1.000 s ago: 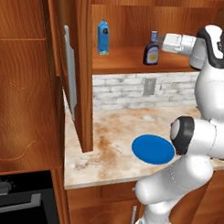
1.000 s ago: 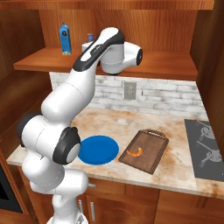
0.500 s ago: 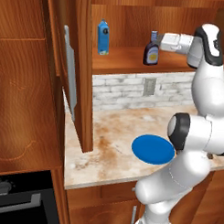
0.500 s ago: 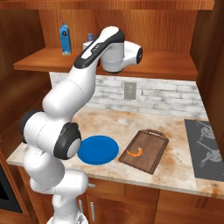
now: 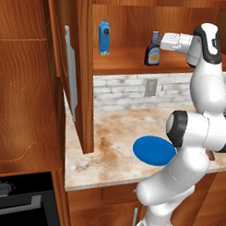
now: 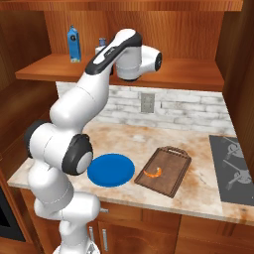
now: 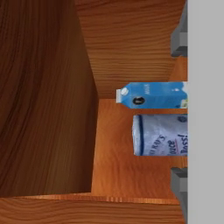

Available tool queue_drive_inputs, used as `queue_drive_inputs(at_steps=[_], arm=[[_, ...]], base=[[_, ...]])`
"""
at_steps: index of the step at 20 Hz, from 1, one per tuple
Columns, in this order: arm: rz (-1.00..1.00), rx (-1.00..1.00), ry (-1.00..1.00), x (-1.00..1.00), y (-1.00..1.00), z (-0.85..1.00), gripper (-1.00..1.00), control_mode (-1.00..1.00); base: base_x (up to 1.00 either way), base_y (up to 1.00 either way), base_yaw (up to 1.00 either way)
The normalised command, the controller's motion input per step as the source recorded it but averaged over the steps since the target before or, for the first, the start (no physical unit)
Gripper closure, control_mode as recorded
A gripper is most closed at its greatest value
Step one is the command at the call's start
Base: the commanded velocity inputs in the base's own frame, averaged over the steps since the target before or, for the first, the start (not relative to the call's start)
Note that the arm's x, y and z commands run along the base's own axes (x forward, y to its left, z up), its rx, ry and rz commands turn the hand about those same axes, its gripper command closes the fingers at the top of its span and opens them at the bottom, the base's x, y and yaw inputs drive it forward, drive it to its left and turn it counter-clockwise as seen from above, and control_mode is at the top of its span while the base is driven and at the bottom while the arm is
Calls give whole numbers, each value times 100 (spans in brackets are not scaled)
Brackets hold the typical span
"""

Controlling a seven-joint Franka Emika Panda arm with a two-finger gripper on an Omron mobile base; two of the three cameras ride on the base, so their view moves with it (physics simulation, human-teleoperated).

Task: Pick the shrimp from the plate and place it on the cutting board. Then pick the condiment bottle from the cabinet and place it next to the cutting board.

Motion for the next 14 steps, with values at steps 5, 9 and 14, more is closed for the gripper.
queue_drive_inputs(at_steps=[5,9,14], arm=[[0,1,2,2,0,0,-100,-100],[0,1,3,4,0,0,-100,-100],[0,1,2,4,0,0,-100,-100]], base=[[0,0,0],[0,0,0],[0,0,0]])
